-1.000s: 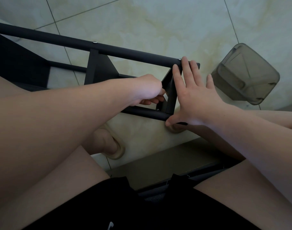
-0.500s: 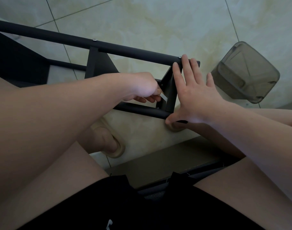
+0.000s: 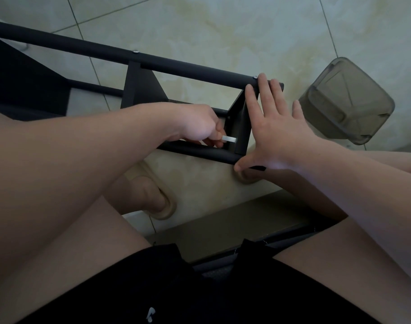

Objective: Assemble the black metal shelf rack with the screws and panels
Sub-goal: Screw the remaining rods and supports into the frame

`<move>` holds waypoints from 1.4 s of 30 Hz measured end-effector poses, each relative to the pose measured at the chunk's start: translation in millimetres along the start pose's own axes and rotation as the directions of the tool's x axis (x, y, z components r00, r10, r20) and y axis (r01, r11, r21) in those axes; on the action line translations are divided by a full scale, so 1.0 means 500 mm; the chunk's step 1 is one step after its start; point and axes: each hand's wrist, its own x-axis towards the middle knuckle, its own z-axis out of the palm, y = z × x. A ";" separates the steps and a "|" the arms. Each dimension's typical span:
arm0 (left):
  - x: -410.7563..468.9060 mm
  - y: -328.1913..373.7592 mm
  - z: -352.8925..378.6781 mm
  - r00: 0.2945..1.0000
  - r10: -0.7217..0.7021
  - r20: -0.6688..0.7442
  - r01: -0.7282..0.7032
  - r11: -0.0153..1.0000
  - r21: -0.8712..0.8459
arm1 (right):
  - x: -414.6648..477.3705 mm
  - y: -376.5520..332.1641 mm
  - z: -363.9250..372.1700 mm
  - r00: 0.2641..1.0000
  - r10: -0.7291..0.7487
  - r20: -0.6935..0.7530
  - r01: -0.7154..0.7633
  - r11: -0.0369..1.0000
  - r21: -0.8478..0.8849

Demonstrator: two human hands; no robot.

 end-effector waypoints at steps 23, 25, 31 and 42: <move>0.012 0.015 -0.025 0.989 0.115 -0.090 -0.078 0.937 0.340 | -0.007 -0.007 -0.011 1.000 0.007 0.016 -0.008 1.000 0.017; 0.013 0.021 -0.026 0.989 0.121 -0.081 -0.091 0.949 0.302 | -0.007 -0.007 -0.011 1.000 0.008 0.017 -0.009 1.000 0.016; 0.024 0.020 -0.011 0.993 0.016 -0.118 -0.021 0.999 -0.046 | -0.004 -0.006 -0.009 1.000 0.003 0.014 -0.004 1.000 0.026; 0.025 0.038 0.004 0.971 -0.159 -0.181 0.023 0.809 -0.588 | -0.001 -0.005 -0.007 1.000 -0.005 0.002 0.005 1.000 0.028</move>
